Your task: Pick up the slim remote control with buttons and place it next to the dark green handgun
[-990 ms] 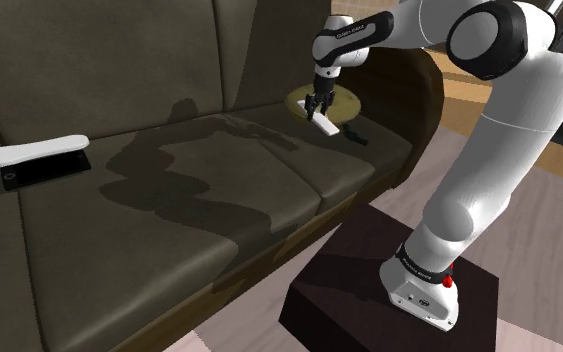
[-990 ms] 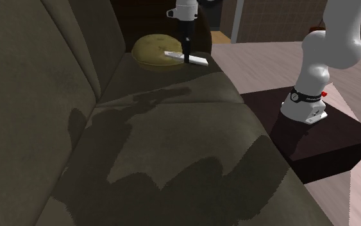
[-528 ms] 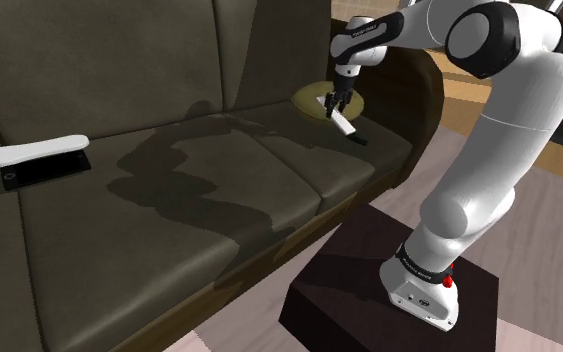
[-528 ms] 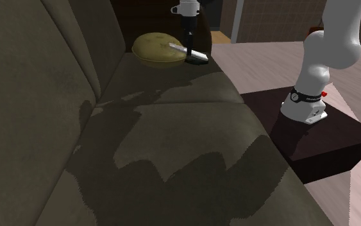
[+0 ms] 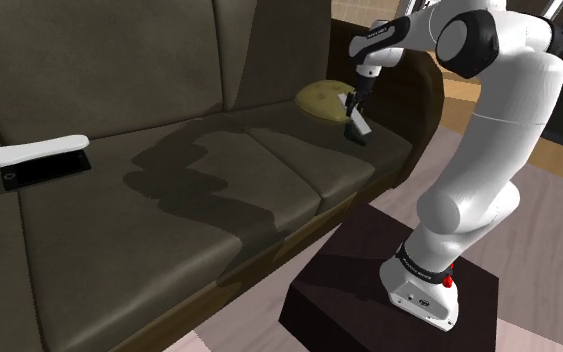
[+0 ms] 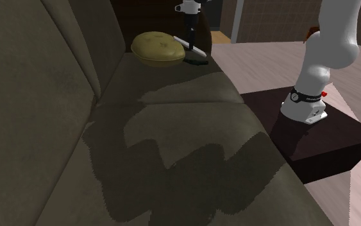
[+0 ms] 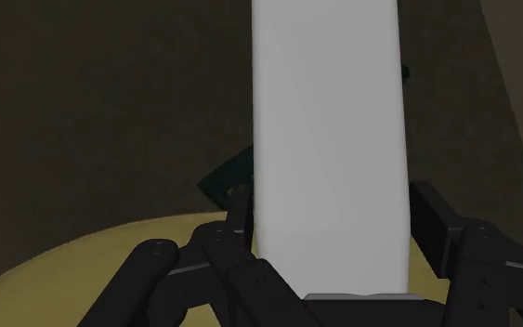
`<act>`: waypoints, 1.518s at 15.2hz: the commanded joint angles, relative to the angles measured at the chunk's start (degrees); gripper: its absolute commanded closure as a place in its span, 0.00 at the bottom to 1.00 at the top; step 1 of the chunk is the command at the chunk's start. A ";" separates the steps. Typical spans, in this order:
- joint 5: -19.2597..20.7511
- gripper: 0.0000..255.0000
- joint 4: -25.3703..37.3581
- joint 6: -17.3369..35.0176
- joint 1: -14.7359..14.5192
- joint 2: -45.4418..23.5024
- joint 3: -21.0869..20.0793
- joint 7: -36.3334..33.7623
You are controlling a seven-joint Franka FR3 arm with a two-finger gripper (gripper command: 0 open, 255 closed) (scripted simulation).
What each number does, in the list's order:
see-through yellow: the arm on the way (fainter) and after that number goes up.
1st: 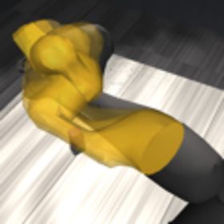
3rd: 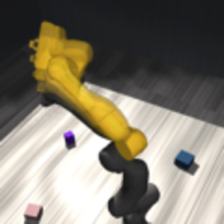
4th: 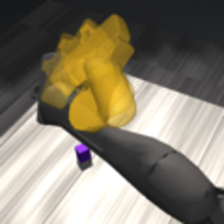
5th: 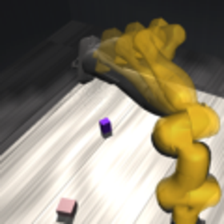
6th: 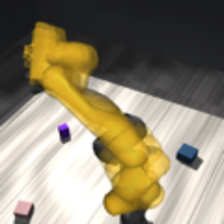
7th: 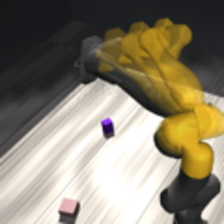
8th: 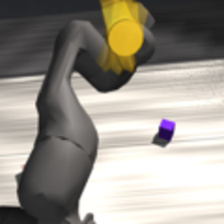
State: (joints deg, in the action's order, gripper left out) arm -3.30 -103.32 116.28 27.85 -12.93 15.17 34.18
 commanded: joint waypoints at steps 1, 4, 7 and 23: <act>-0.58 1.00 1.31 -0.28 1.78 -1.11 0.91 2.93; -1.73 1.00 4.98 -1.41 4.49 -3.84 2.03 6.92; -3.02 1.00 9.40 -2.85 7.41 -7.05 2.92 10.78; -7.53 1.00 23.65 -4.65 16.89 -20.22 3.84 20.75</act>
State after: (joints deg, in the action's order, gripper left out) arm -10.76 -78.94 110.80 44.77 -33.09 19.04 54.84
